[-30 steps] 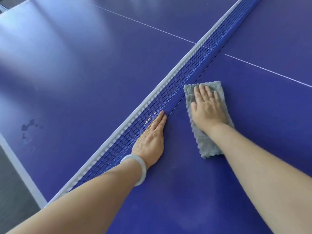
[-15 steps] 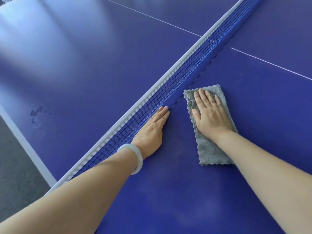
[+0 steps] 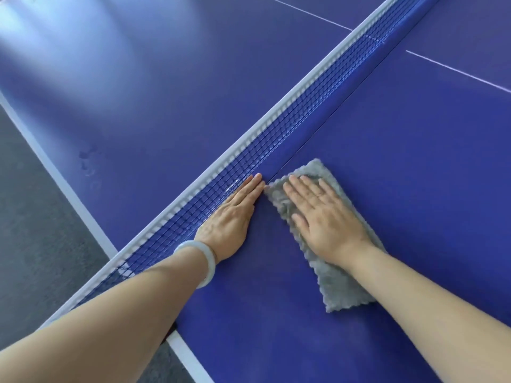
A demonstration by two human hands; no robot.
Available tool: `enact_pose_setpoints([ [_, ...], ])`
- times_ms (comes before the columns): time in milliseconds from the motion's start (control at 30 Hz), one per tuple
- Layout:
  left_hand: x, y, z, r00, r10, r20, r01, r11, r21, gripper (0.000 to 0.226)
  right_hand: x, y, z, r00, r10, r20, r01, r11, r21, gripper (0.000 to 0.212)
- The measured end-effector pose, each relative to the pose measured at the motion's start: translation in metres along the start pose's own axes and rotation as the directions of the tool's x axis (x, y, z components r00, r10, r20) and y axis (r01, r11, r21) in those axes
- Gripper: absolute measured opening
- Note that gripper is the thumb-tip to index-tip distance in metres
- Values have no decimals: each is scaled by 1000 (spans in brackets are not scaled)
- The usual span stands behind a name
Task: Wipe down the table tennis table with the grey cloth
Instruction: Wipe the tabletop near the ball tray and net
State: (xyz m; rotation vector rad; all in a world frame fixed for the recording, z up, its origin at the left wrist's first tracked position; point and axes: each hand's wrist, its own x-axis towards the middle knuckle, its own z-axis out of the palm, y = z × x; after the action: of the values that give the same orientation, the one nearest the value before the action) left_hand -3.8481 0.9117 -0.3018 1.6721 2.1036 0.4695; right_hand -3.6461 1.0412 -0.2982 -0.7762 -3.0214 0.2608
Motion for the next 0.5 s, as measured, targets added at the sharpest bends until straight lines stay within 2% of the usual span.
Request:
enact_pose_setpoints([
  [33,0,-1,1,1000,-7,2,7,1000,0,54,8,20,-4,993,119,-17,-119,993,-17,58],
  [100,0,-1,2,1000,-22,-5,22,1000,-5,58,23,43,-10,921,389,-33,-389,921,-14,59],
  [167,0,-1,2,999,-29,-22,28,999,-31,61,32,24,-8,847,530,-52,-528,848,44,62],
  [200,-1,0,1,999,-31,-30,30,998,-47,61,30,0,-3,836,546,-53,-542,837,67,63],
  [267,-1,1,0,998,-37,-44,33,996,-85,60,12,-61,11,888,457,-58,-453,889,73,63],
  [333,-1,0,-2,997,-41,-61,32,991,-131,60,-16,-114,21,961,275,-31,-273,960,58,63],
  [400,-1,-1,-3,996,-42,-74,31,988,-149,65,-29,-119,20,991,133,-8,-132,987,93,62],
  [467,-1,-4,-2,996,-29,-82,17,990,-141,65,-26,-95,18,992,119,-35,-116,990,78,62],
  [500,0,-5,-1,996,-14,-89,2,991,-132,63,-21,-79,17,983,180,-39,-178,982,61,62],
])
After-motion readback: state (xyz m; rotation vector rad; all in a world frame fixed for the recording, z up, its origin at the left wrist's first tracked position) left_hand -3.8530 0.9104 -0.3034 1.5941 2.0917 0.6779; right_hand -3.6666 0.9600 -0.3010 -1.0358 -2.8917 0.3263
